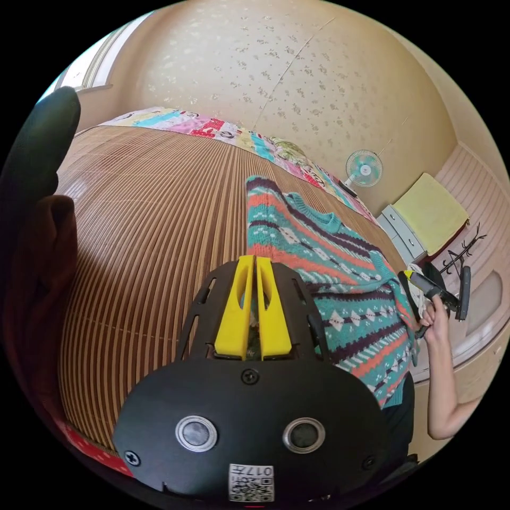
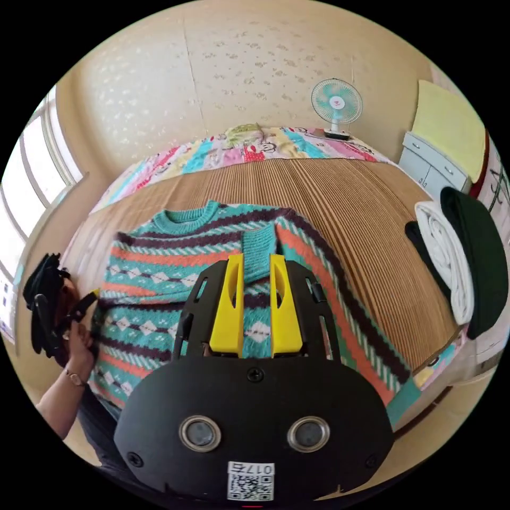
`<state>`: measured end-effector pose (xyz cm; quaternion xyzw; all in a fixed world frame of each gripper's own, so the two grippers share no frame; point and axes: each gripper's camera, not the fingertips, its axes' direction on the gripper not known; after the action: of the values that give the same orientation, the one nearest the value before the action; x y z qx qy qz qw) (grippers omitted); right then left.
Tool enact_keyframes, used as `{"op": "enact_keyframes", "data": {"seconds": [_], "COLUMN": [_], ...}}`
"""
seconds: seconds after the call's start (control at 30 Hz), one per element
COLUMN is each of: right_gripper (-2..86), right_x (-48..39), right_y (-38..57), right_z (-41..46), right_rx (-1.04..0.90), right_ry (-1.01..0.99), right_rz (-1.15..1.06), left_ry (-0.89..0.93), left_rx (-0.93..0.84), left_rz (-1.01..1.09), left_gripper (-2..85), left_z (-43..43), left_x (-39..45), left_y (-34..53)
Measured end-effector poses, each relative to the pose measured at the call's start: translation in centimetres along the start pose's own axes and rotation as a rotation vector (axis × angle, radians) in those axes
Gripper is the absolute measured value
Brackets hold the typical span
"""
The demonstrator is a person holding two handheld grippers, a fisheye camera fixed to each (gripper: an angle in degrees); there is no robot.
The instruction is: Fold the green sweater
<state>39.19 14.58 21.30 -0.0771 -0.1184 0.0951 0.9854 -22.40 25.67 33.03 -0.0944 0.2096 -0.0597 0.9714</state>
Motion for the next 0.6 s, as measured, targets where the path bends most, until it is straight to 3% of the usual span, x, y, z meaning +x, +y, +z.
{"op": "enact_keyframes", "data": {"seconds": [0.1, 0.13, 0.33, 0.5, 0.6], "right_gripper": [11.0, 11.7, 13.7, 13.3, 9.3], "right_x": [7.3, 10.6, 24.0, 27.0, 27.3], "right_y": [6.2, 8.8, 17.5, 18.7, 17.8], "right_z": [-4.2, -5.1, -6.9, -5.6, -6.2], "right_rx": [-0.026, -0.041, -0.021, 0.056, 0.112], "right_ry": [-0.427, -0.479, -0.53, -0.594, -0.51], "right_rz": [0.234, 0.351, 0.752, 0.895, 0.955], "left_ry": [-0.013, -0.015, -0.037, -0.028, -0.022], "left_rx": [0.0, 0.001, -0.018, -0.004, 0.009], "left_rz": [0.015, 0.018, 0.028, 0.028, 0.03], "left_gripper": [-1.0, -1.0, -1.0, -1.0, -1.0], "left_z": [0.0, 0.0, 0.3, -0.2, -0.6], "left_x": [0.6, 0.7, 1.5, 2.1, 2.4], "left_y": [0.1, 0.2, 0.0, 0.1, 0.1]}}
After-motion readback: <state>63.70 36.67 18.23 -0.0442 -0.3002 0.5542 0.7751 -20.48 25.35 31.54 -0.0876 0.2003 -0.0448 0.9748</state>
